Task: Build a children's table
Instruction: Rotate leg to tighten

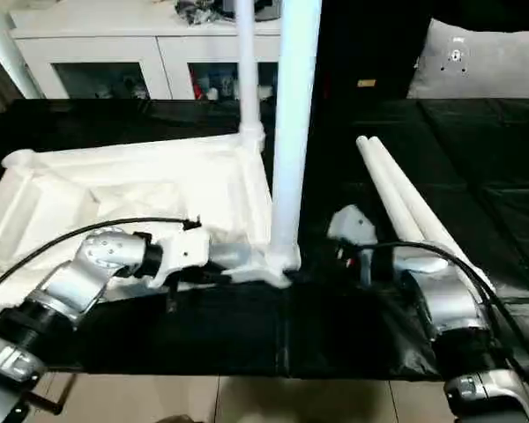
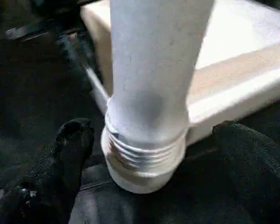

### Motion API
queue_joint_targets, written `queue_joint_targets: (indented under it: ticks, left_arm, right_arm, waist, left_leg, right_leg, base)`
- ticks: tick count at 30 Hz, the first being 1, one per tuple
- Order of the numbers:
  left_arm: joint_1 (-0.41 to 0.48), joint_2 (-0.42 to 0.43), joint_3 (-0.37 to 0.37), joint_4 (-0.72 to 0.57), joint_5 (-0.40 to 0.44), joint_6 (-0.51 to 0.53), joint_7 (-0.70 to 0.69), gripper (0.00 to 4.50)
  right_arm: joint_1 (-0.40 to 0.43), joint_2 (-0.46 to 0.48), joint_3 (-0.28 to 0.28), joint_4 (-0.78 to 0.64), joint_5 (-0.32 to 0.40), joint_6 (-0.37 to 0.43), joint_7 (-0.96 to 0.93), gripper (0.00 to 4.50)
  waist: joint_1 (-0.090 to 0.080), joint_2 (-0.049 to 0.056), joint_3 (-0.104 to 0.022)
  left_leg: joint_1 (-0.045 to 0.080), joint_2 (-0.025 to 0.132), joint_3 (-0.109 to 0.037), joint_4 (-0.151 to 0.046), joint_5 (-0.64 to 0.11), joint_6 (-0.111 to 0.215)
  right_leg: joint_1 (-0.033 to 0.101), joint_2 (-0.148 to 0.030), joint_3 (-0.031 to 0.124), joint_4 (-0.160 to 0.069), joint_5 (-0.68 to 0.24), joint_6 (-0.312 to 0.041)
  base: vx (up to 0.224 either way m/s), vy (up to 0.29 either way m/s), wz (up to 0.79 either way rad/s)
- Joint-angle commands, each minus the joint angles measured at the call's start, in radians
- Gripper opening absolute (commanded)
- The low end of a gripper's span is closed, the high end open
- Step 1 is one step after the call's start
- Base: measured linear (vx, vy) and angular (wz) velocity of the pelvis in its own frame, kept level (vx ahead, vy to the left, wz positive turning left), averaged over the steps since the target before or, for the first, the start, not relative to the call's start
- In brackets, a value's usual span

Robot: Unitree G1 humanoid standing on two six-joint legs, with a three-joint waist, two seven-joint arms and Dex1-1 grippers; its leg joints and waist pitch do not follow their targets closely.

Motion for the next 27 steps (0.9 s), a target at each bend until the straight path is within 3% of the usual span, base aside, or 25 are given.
queue_joint_targets:
  ticks: [1,6,13,21,24,25,27]
  left_arm:
    - [0.016,0.012,-0.061,-0.023,0.025,-0.034,-0.066,0.0]
    - [0.016,0.011,-0.066,-0.028,0.024,-0.04,-0.076,0.0]
    - [0.012,0.007,-0.064,-0.014,0.023,-0.054,-0.088,0.0]
    - [0.019,0.001,-0.057,-0.017,0.012,-0.036,-0.085,0.0]
    - [0.038,-0.027,-0.018,-0.056,-0.016,0.084,-0.031,0.0]
    - [0.046,-0.049,0.006,-0.087,-0.031,0.17,0.01,0.0]
    - [0.049,-0.072,0.021,-0.109,-0.035,0.231,0.054,0.0]
  right_arm:
    - [-0.02,-0.003,0.02,0.001,-0.001,0.0,0.039,4.11]
    - [-0.032,0.01,0.032,0.01,0.003,0.015,0.068,3.64]
    - [-0.037,0.008,0.053,0.023,0.01,0.036,0.12,2.97]
    - [-0.02,0.016,0.056,0.008,0.017,0.056,0.133,2.73]
    - [0.012,0.048,0.045,-0.029,0.033,0.103,0.083,2.71]
    - [0.022,0.083,0.034,-0.034,0.023,0.126,0.0,2.71]
    - [0.018,0.122,0.022,-0.017,0.002,0.147,-0.099,2.7]
  waist:
    - [0.002,-0.015,-0.061]
    - [0.015,-0.016,-0.062]
    - [0.017,-0.018,-0.063]
    - [0.018,-0.018,-0.064]
    - [0.016,-0.018,-0.063]
    - [0.017,-0.018,-0.062]
    - [0.009,-0.022,-0.055]
  left_leg:
    - [0.005,0.051,-0.009,-0.066,-0.164,0.114]
    - [0.008,0.053,-0.008,-0.065,-0.148,0.111]
    - [0.005,0.051,-0.008,-0.063,-0.132,0.113]
    - [0.005,0.05,-0.008,-0.063,-0.128,0.111]
    - [0.006,0.053,-0.007,-0.064,-0.123,0.109]
    - [0.004,0.053,-0.009,-0.065,-0.114,0.106]
    - [0.008,0.049,-0.008,-0.07,-0.155,0.092]
  right_leg:
    - [0.055,-0.074,0.035,-0.061,-0.163,-0.251]
    - [0.053,-0.074,0.037,-0.058,-0.153,-0.249]
    - [0.055,-0.073,0.036,-0.057,-0.144,-0.246]
    - [0.055,-0.072,0.036,-0.057,-0.152,-0.241]
    - [0.056,-0.073,0.037,-0.054,-0.134,-0.248]
    - [0.057,-0.074,0.036,-0.053,-0.133,-0.25]
    - [0.05,-0.072,0.036,-0.064,-0.218,-0.239]
  base:
    - [0.0,0.0,0.0]
    - [0.0,0.0,0.0]
    - [0.0,0.0,0.0]
    - [0.0,0.0,0.0]
    - [0.0,0.0,0.0]
    - [0.0,0.0,0.0]
    - [0.0,0.0,0.0]
